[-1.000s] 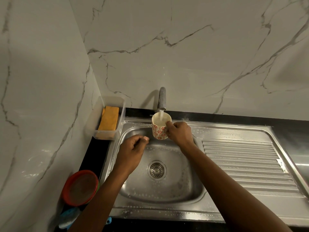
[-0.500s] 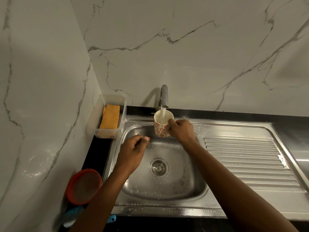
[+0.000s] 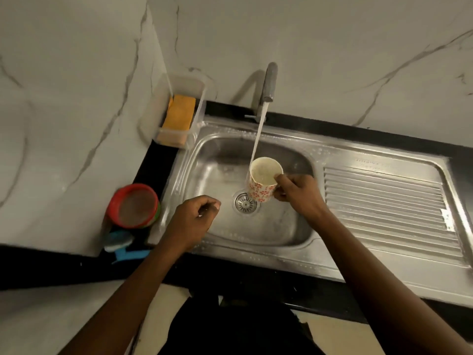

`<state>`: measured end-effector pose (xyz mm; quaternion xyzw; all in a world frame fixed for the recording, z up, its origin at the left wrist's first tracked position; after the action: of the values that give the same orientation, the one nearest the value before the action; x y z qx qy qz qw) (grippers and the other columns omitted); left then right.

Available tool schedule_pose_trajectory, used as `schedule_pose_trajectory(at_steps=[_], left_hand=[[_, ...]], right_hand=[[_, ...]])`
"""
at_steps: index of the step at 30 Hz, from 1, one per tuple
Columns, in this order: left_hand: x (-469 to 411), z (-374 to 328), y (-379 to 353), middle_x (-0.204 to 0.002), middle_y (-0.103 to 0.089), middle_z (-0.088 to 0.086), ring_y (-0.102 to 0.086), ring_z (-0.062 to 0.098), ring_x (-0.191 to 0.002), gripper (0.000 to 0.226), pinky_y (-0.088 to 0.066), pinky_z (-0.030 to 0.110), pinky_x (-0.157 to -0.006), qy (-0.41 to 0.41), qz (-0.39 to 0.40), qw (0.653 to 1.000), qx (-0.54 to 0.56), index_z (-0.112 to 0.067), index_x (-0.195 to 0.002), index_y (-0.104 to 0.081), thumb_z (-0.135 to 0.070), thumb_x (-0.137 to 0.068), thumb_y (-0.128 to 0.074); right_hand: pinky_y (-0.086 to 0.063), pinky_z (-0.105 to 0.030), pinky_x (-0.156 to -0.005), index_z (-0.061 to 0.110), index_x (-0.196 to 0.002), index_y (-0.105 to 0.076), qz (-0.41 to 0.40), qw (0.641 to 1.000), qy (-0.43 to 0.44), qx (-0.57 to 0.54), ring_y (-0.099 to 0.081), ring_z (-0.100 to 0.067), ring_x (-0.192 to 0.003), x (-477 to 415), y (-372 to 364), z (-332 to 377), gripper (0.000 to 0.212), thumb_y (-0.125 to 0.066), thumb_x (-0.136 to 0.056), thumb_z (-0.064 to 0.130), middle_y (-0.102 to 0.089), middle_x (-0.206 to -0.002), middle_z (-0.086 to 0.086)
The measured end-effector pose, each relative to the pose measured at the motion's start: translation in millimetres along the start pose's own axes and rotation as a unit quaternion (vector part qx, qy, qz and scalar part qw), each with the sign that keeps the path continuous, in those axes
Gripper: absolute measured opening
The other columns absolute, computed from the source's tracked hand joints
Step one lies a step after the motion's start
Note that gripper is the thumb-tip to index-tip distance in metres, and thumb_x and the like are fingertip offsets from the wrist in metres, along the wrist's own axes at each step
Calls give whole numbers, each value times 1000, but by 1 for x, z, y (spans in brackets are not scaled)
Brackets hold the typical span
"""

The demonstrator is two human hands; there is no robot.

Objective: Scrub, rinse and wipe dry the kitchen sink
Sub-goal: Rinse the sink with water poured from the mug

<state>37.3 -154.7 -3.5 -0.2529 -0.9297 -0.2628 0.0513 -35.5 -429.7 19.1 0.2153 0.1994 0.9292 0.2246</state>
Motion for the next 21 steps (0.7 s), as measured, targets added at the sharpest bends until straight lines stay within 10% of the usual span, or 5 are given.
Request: schedule_pose_trajectory(at_steps=[10,21], left_hand=[[92,26,-71,-115,-72,-10,-67,1,-107,20,-55,27,-101,52,-41,994,-87,-24,-119,-73,-22,-101,-65],[119,32,-111,-175,-15,4,-9,23,-162,82,-9,45,-132,-9,115,900,-420,-20,-166,-20,-56,-95,-2]], right_hand=[[-61,-46,-75,19,-68,-74,141,974,88,154,-72,-18,-69,23,12,-33,43,-63,-96,51,-75,-70,3],[-53,-37,-65,18,-79,-65,193,895,211,343,-64,-25,-72,31,-14,-30,41,-56,-93,57,-68,-78,-4]])
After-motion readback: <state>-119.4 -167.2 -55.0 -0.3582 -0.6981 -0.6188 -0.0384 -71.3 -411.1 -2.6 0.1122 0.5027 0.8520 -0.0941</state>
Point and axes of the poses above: each hand's wrist, its own x-axis away from the middle knuckle, its own y-axis out of the back of the hand, z = x × y, the point moved 1 cm from there along -x, towards the middle knuckle
